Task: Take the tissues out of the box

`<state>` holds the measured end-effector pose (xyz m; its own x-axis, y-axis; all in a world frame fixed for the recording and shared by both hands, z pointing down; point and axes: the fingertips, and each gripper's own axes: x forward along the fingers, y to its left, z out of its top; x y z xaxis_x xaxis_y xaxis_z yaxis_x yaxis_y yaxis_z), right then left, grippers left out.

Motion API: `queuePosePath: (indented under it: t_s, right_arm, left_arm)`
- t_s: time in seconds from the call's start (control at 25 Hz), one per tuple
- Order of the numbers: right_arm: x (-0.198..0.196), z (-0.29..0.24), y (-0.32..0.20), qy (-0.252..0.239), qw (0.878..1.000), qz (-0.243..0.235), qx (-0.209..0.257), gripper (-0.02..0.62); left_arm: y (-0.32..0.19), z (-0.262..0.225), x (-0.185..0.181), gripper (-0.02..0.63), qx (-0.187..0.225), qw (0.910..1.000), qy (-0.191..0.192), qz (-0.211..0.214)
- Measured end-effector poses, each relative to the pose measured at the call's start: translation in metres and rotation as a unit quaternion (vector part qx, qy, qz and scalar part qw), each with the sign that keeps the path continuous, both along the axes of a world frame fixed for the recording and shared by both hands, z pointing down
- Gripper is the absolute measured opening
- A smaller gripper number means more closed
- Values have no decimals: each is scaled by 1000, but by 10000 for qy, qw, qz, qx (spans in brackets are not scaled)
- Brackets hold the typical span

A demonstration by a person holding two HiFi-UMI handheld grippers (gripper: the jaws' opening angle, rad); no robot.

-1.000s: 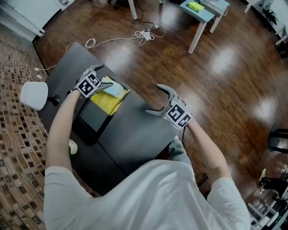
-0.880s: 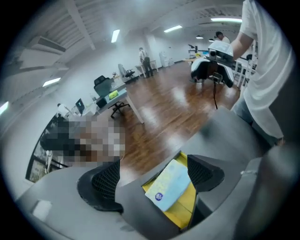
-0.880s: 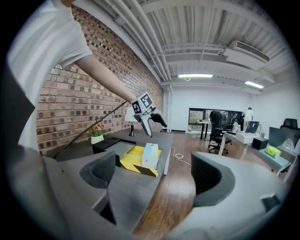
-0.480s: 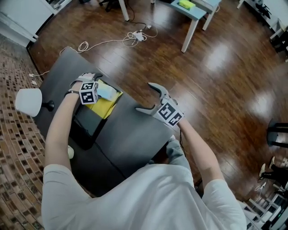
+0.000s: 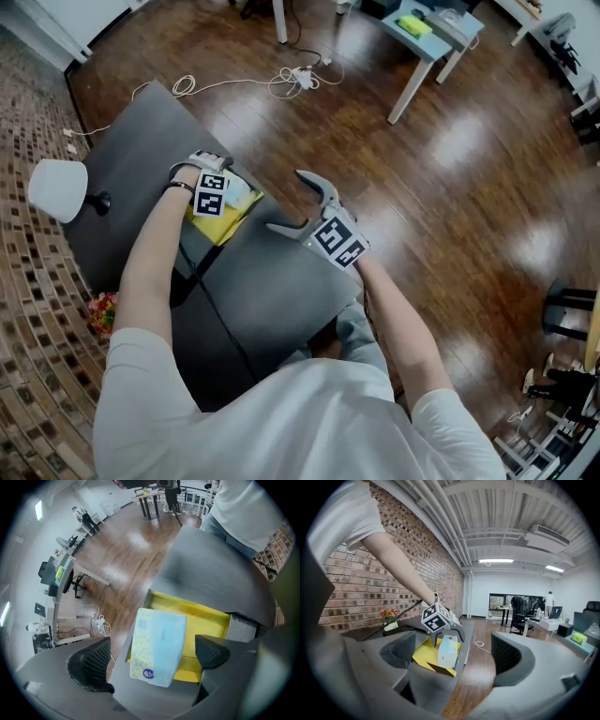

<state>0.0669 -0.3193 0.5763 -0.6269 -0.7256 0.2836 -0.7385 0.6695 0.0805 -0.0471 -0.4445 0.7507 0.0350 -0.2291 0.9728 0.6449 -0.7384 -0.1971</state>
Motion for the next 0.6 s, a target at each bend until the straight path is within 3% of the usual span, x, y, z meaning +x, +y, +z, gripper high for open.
queuePosePath:
  t_s: [0.24, 0.48, 0.6]
  right_arm:
    - [2, -13, -16, -19, 10000, 25, 93, 499]
    - [4, -18, -18, 0, 10000, -13, 91, 499]
    - [0, -22, -16, -81, 9999, -83, 118, 499]
  left_arm:
    - [0, 21, 4, 539, 58, 9998, -13, 177]
    - [6, 36, 7, 409, 259, 9987, -61, 430]
    - [8, 34, 7, 374, 355, 9990, 47, 279]
